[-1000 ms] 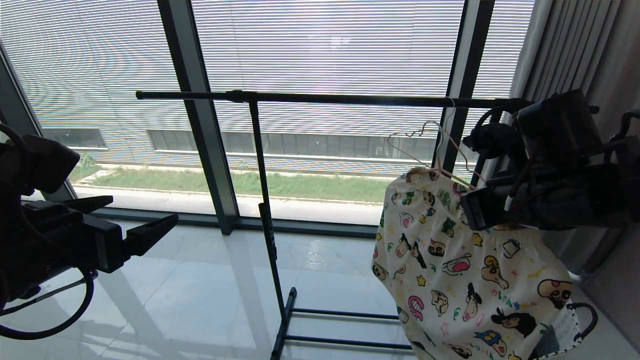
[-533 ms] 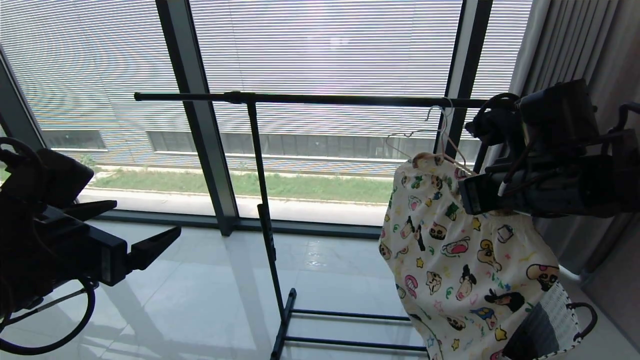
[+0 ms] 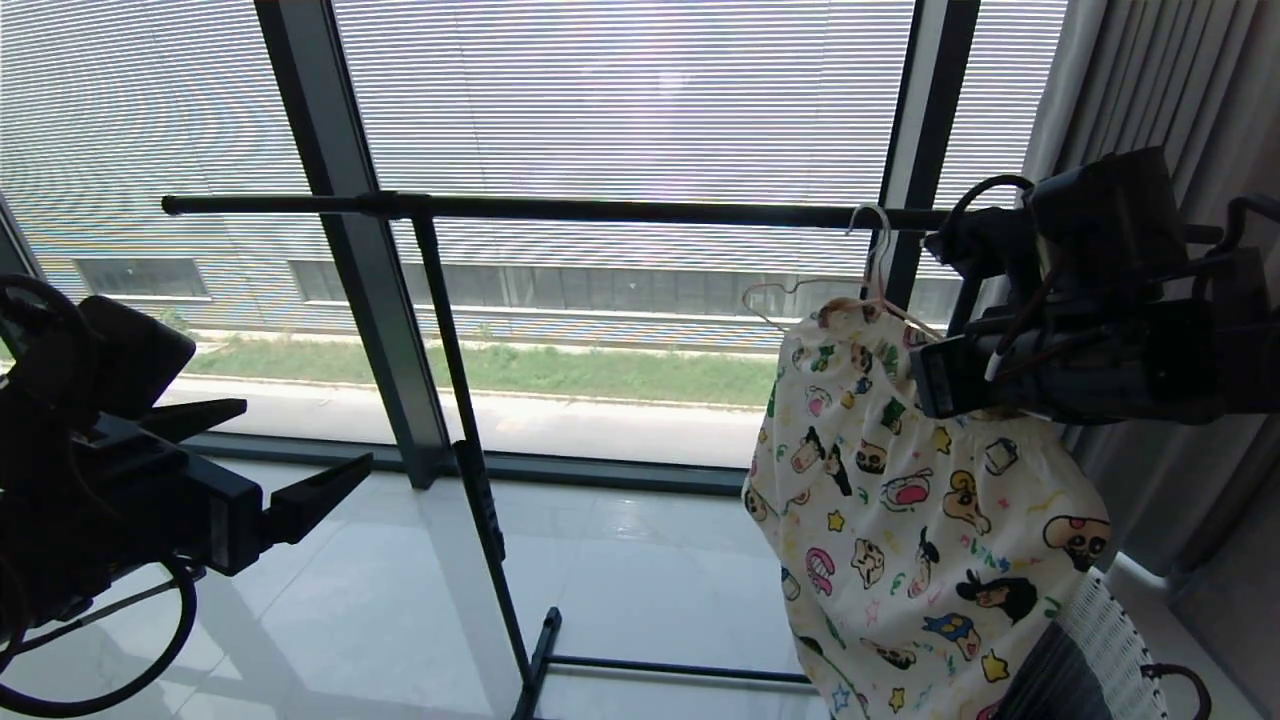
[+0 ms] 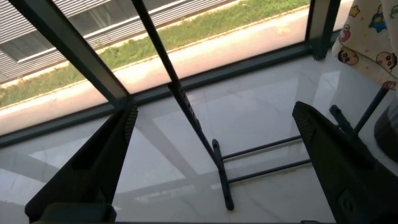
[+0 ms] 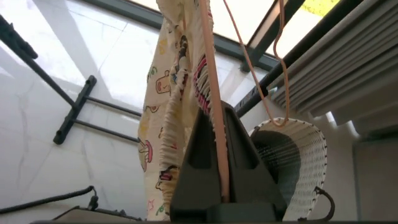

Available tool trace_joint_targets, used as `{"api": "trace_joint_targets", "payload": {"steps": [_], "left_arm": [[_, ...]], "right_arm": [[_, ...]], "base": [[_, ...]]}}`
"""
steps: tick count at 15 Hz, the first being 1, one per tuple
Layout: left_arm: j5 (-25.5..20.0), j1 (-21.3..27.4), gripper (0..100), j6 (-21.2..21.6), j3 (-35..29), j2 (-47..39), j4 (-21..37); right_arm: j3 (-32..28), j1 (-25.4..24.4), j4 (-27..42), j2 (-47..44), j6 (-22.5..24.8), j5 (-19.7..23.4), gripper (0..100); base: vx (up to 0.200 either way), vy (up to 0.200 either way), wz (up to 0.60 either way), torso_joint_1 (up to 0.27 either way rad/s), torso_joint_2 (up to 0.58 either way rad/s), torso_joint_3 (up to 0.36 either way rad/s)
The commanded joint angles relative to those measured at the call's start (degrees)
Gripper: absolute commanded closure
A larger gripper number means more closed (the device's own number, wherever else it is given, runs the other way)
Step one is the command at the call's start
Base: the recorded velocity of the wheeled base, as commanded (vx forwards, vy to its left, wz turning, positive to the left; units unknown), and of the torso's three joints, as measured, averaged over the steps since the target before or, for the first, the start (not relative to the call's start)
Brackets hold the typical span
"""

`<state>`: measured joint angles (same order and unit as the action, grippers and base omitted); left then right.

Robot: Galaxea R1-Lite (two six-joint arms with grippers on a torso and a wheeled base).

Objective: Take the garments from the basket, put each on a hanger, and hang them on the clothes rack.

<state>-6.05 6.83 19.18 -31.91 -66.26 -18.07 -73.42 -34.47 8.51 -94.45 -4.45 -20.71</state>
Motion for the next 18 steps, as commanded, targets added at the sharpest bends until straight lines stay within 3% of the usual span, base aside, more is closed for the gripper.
{"api": "trace_joint_targets", "payload": {"steps": [1, 10, 15, 18], "left_arm": [[-0.02, 0.2, 0, 0.07, 0.01, -0.01, -0.04], [-0.02, 0.12, 0, 0.07, 0.01, -0.01, -0.04], [0.07, 0.12, 0, 0.34, 0.01, -0.01, -0.04], [-0.02, 0.12, 0, 0.25, 0.01, -0.01, -0.04]], "right_arm": [[-0.14, 0.02, 0.02, -0.03, 0.06, 0.06, 100], [-3.66, -0.59, -2.88, -2.4, 0.06, 0.67, 100], [-9.98, -1.3, -2.88, -6.71, 0.06, 0.67, 100], [-11.57, -2.79, -2.8, -7.76, 0.06, 0.67, 100]], "base": [[0.0, 0.0, 0.0, 0.0, 0.0, 0.0], [0.0, 0.0, 0.0, 0.0, 0.0, 0.0], [0.0, 0.0, 0.0, 0.0, 0.0, 0.0], [0.2, 0.2, 0.0, 0.001, 0.0, 0.001]]}}
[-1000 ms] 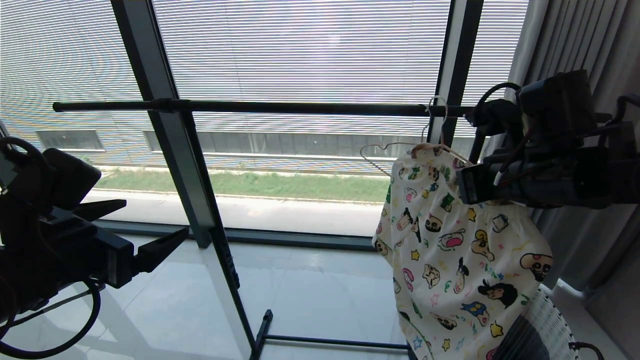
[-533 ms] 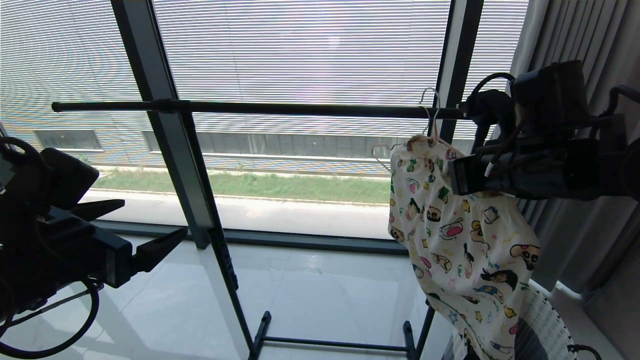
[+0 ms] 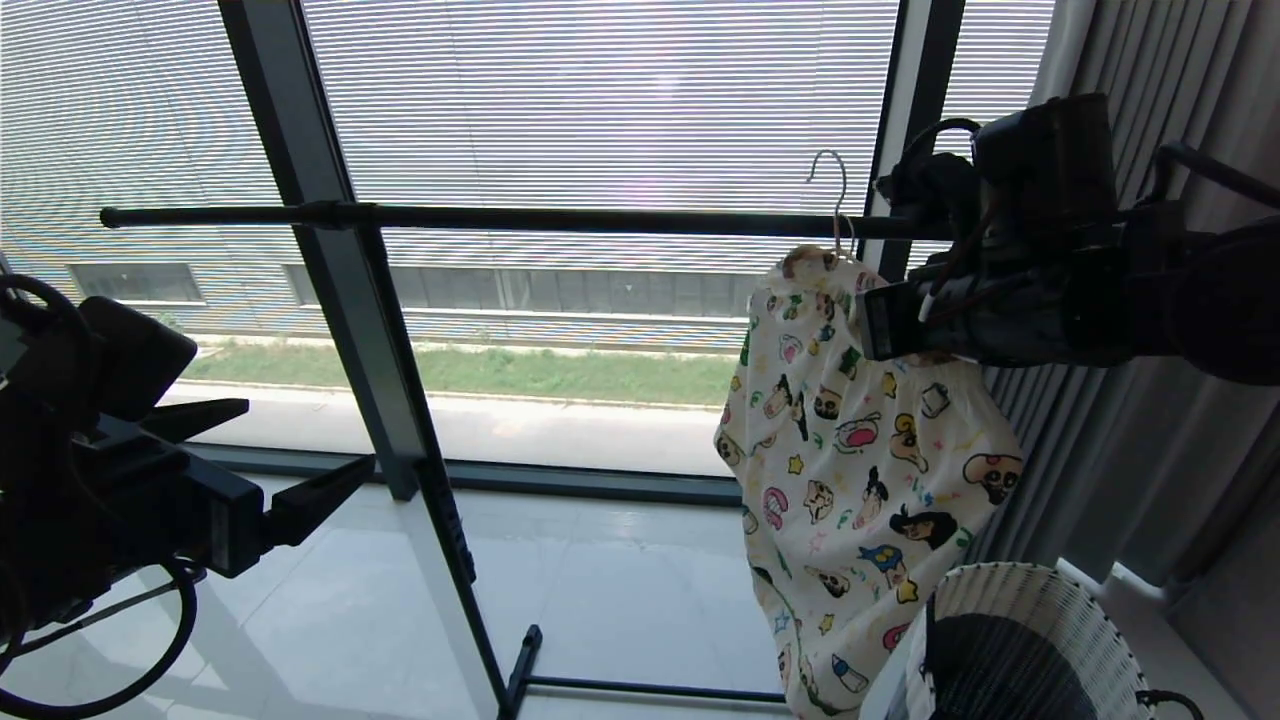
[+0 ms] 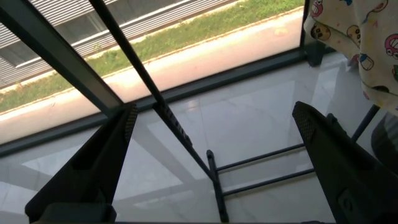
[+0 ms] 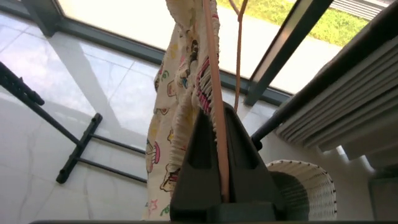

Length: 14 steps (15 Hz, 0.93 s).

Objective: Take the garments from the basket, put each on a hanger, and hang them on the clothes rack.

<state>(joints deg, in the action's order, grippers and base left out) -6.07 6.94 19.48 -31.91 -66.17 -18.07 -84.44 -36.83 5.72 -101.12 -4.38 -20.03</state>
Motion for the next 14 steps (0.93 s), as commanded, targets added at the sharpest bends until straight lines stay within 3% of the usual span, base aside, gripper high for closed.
{"api": "trace_joint_targets", "payload": {"steps": [1, 3, 14], "left_arm": [[0.01, 0.01, 0, 0.03, 0.01, -0.1, -0.04], [0.01, -0.08, 0, 0.03, 0.01, -0.1, -0.04], [0.01, -0.08, 0, 0.03, -0.17, 0.52, -0.04]], "right_arm": [[-0.55, -1.05, 0.0, -1.36, -0.11, 0.08, 100], [-0.63, -1.49, -0.09, -1.62, -0.11, 0.08, 100], [-2.04, 0.0, -0.18, -4.0, -0.11, -0.01, 100]], "base": [[0.2, 0.2, 0.0, -0.007, 0.0, 0.012], [0.2, 0.2, 0.0, 0.01, 0.0, 0.0], [0.0, 0.0, 0.0, 0.0, 0.0, 0.0]]}}
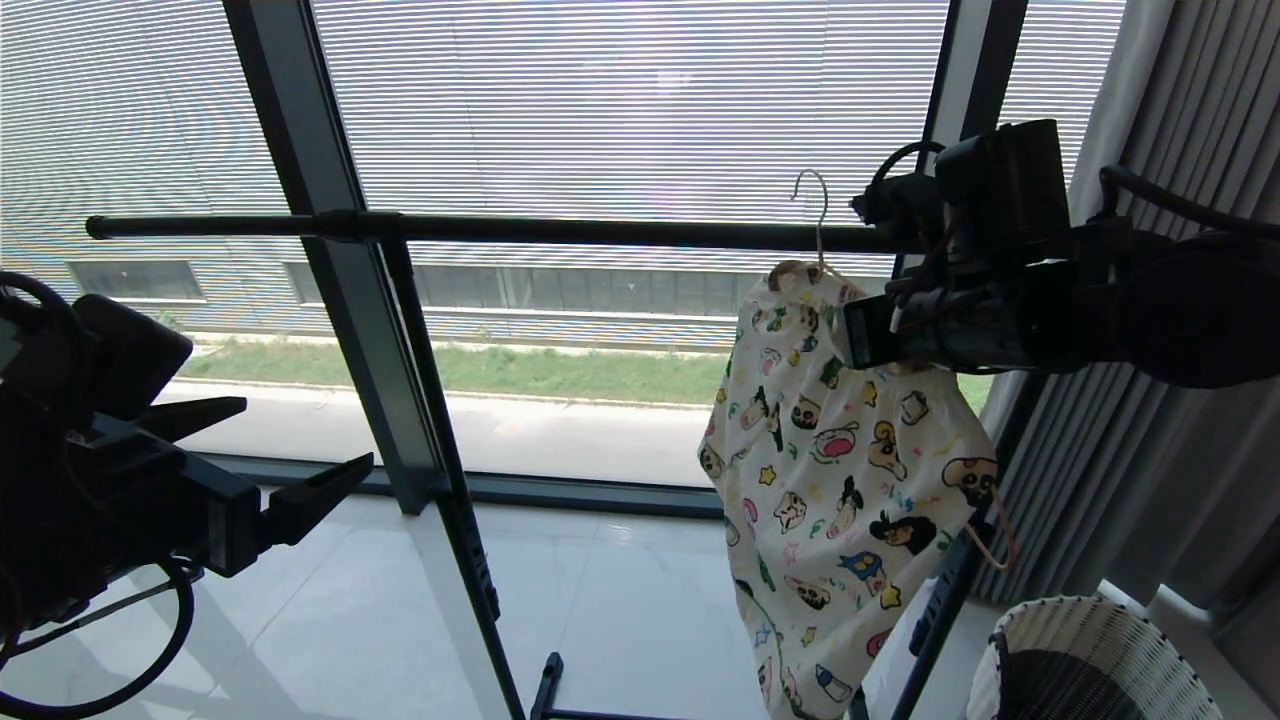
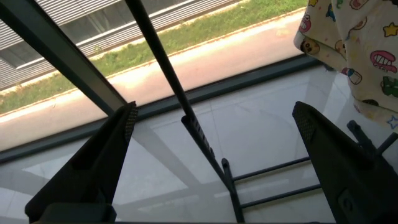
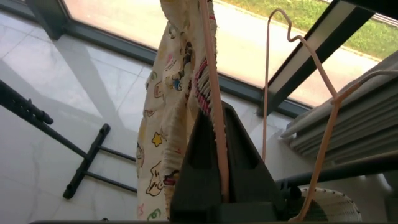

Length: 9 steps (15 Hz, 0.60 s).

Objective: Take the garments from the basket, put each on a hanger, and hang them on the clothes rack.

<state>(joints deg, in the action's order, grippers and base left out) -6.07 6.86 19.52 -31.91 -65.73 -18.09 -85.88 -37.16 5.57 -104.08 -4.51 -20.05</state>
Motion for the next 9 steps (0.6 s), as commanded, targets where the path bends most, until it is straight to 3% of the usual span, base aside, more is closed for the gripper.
{"api": "trace_joint_targets", "payload": {"steps": [1, 9], "left_arm": [[0.01, 0.08, 0, 0.08, -0.17, 0.08, -0.01], [0.01, 0.08, 0, 0.08, -0.17, 0.43, -0.1]], "right_arm": [[-1.13, 0.77, 0.05, -1.91, 0.03, 0.01, 100], [-0.95, 0.77, 0.23, -4.55, 0.03, -0.07, 100]], "base": [[0.0, 0.0, 0.0, 0.0, 0.0, 0.0], [0.0, 0.0, 0.0, 0.0, 0.0, 0.0]]}}
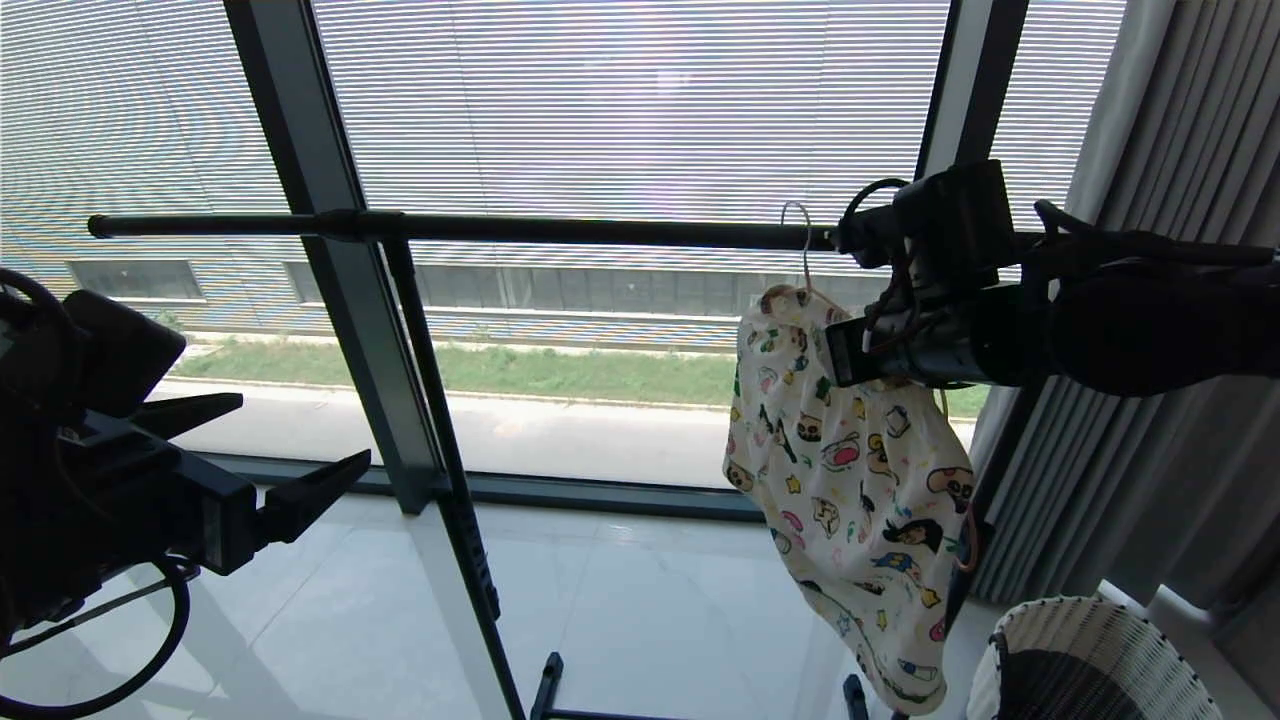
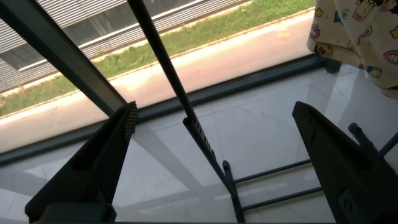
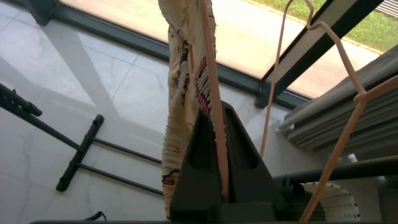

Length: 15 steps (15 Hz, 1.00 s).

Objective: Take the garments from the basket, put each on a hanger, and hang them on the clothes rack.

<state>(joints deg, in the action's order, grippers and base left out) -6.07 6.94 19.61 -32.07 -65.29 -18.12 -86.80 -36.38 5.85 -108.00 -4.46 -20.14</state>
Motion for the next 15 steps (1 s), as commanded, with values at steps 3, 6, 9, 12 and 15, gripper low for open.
{"api": "trace_joint_targets", "payload": {"steps": [3, 6, 9, 12, 15], "left_arm": [[0.01, 0.01, 0, -0.02, -0.01, -0.01, 0.01], [0.01, 0.01, 0, -0.02, -0.01, -0.01, -0.08], [0.01, 0.01, 0, -0.02, -0.01, 0.08, 0.01], [0.27, -0.17, 0, -0.02, -0.01, 0.08, -0.08], [3.43, -0.52, 0, -0.1, 0.17, -0.01, -0.08]], "right_arm": [[-0.04, -0.01, -0.05, -0.99, -0.02, 0.01, 100], [-0.21, -0.01, -0.05, -1.16, -0.02, -0.08, 100], [-0.13, -0.01, 0.21, -0.46, -0.11, -0.08, 0], [2.16, -0.1, 3.11, 4.46, 0.51, -0.6, 0], [7.26, -0.01, 5.13, 10.61, 1.12, -1.04, 0]], "base": [[0.0, 0.0, 0.0, 0.0, 0.0, 0.0], [0.0, 0.0, 0.0, 0.0, 0.0, 0.0], [0.0, 0.0, 0.0, 0.0, 0.0, 0.0], [0.0, 0.0, 0.0, 0.0, 0.0, 0.0], [0.0, 0.0, 0.0, 0.0, 0.0, 0.0]]}}
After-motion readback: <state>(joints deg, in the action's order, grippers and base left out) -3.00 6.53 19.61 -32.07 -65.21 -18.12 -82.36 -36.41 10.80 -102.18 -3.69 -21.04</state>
